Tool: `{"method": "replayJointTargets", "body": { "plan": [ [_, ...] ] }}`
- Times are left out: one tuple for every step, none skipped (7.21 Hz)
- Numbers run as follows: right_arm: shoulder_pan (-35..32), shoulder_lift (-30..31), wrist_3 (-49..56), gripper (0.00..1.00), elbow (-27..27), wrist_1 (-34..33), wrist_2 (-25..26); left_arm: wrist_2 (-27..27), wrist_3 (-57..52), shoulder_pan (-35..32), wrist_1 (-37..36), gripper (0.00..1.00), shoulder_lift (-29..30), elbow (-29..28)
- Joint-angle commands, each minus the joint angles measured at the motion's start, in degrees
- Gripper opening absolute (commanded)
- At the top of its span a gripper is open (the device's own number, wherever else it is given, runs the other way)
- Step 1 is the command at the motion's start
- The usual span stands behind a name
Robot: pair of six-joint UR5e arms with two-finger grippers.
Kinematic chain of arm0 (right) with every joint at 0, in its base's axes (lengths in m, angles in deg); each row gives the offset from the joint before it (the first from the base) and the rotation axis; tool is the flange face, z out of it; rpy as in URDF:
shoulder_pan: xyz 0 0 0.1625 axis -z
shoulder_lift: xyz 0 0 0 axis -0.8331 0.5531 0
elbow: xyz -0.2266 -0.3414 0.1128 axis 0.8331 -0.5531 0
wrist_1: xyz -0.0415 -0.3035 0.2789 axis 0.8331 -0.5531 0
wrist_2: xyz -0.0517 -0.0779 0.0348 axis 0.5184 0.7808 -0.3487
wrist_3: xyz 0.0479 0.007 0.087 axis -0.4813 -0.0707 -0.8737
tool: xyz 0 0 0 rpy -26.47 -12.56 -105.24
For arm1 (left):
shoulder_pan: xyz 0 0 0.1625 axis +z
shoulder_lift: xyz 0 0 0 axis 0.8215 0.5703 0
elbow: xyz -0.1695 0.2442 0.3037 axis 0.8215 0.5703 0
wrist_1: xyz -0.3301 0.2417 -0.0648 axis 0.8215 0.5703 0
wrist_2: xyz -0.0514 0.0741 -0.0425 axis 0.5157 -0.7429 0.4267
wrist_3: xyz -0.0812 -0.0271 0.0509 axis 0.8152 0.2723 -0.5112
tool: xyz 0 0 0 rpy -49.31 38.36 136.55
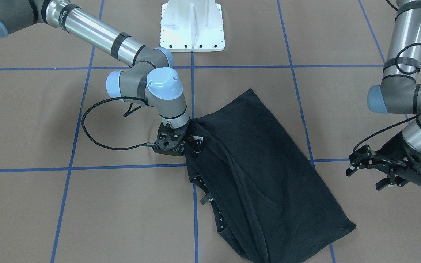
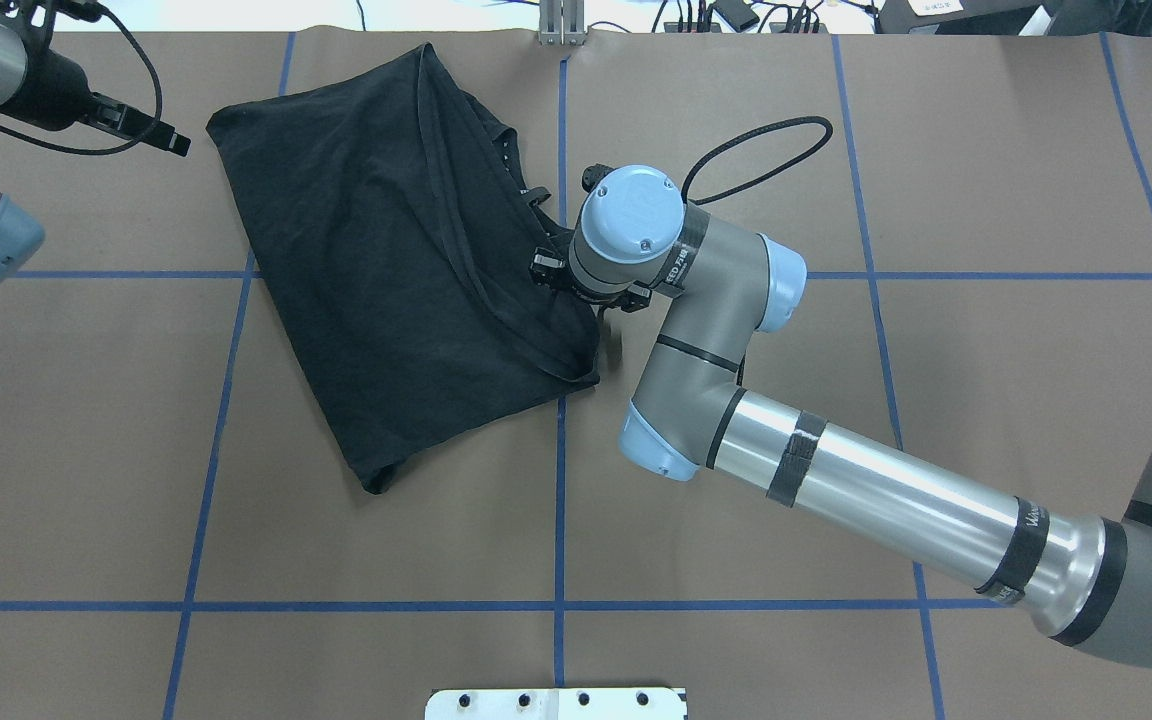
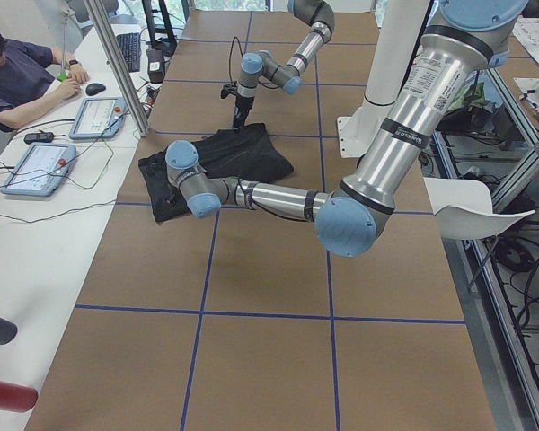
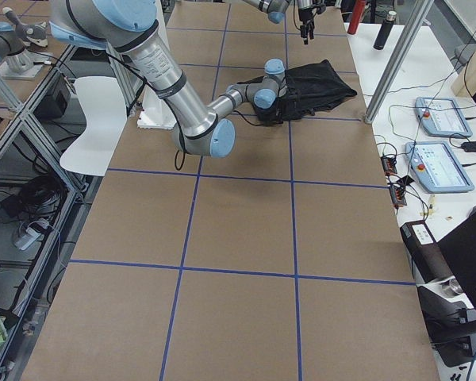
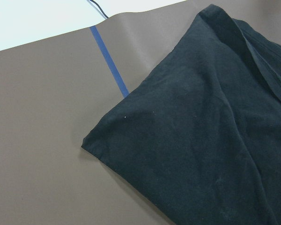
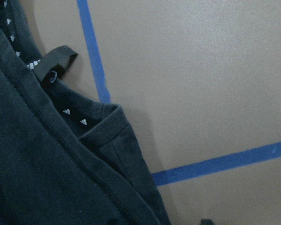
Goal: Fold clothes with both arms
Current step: 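Move the right gripper onto the bundle's collar edge and grasp it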
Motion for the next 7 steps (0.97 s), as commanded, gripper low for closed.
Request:
{"method": "replayJointTargets", "body": {
  "plan": [
    [0.1,-0.3,-0.1,0.5,0.0,-0.1,0.0,0.0,0.0,0.1,0.0,1.0,0.0,0.0],
    [0.1,-0.3,0.1,0.5,0.0,-0.1,0.0,0.0,0.0,0.0,0.0,1.0,-0.1,-0.1],
    [0.1,-0.3,0.3,0.5,0.0,-0.2,0.0,0.0,0.0,0.1,0.2,1.0,-0.8,0.0],
    [0.1,-0.3,0.3,0.5,0.0,-0.2,0.0,0.1,0.0,0.1,0.2,1.0,-0.8,0.0],
    [0.1,-0.3,0.2,0.5,0.0,-0.1,0.0,0.1,0.0,0.1,0.2,1.0,-0.8,0.0],
    [0.1,-0.4,0.1,0.48,0.0,-0.1,0.0,0.1,0.0,0.1,0.2,1.0,-0.8,0.0],
    [0.1,-0.3,0.0,0.41,0.0,-0.2,0.0,0.1,0.0,0.1,0.2,1.0,-0.8,0.0]
  ]
}}
